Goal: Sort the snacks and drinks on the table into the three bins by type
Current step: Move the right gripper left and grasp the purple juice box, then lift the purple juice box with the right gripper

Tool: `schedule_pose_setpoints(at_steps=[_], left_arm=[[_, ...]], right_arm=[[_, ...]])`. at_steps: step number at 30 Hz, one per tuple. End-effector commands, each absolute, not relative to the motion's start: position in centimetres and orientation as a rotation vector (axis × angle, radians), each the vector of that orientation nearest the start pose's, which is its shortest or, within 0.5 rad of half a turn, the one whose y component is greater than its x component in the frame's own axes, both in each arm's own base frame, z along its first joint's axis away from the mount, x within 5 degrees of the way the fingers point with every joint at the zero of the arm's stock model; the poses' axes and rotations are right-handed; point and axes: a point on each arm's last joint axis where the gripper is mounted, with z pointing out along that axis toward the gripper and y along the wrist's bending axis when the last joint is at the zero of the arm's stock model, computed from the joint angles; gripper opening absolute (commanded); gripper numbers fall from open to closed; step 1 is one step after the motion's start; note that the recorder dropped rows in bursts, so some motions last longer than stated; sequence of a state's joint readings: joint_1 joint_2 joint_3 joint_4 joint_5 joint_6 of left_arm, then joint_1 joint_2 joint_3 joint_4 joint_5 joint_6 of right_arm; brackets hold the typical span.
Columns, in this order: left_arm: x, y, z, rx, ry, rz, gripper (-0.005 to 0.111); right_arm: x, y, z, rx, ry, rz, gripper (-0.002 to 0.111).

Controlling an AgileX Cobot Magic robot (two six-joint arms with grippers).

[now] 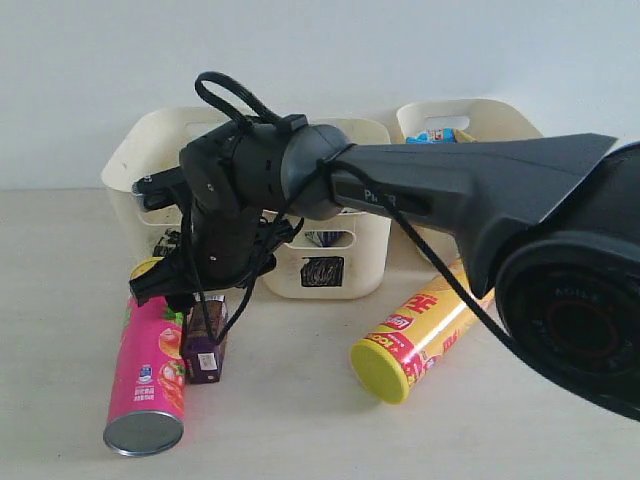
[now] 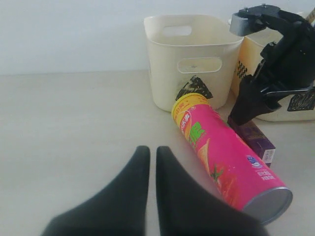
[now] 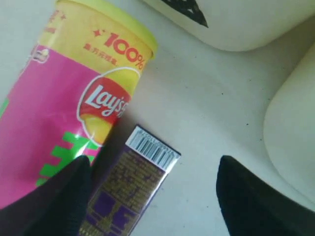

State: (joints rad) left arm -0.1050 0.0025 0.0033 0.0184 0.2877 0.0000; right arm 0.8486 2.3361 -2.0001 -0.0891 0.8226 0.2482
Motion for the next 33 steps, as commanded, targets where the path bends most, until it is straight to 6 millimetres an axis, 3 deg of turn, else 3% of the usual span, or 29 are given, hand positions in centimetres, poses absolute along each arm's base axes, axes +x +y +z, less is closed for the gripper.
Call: schedule_pose_setpoints(at_steps=[1,11,15,21,33], left_arm=[[5.4,-0.6,18.7,0.100,1.766,-0.071,0.004],[5.4,-0.6,18.7,0.100,1.766,-0.071,0.004],[5.4,-0.6,18.7,0.100,1.766,-0.071,0.004],[5.4,-0.6,18.7,0.100,1.766,-0.071,0.004],[5.4,-0.6,18.7,0.100,1.766,-0.071,0.004]], right_arm=[[34.9,38.4,17.7,-0.835,2.508,0.259,0.065],[35.2,37.9,16.0,-0.887,2.520,0.135,0.064],[35.2,37.4,15.9,-0.889,2.547,0.068,0.053],[34.8,37.7,15.5,-0.856,2.598,0.132,0.060],[34.5,38.1,15.4,-0.880,2.608,0.204,0.058]])
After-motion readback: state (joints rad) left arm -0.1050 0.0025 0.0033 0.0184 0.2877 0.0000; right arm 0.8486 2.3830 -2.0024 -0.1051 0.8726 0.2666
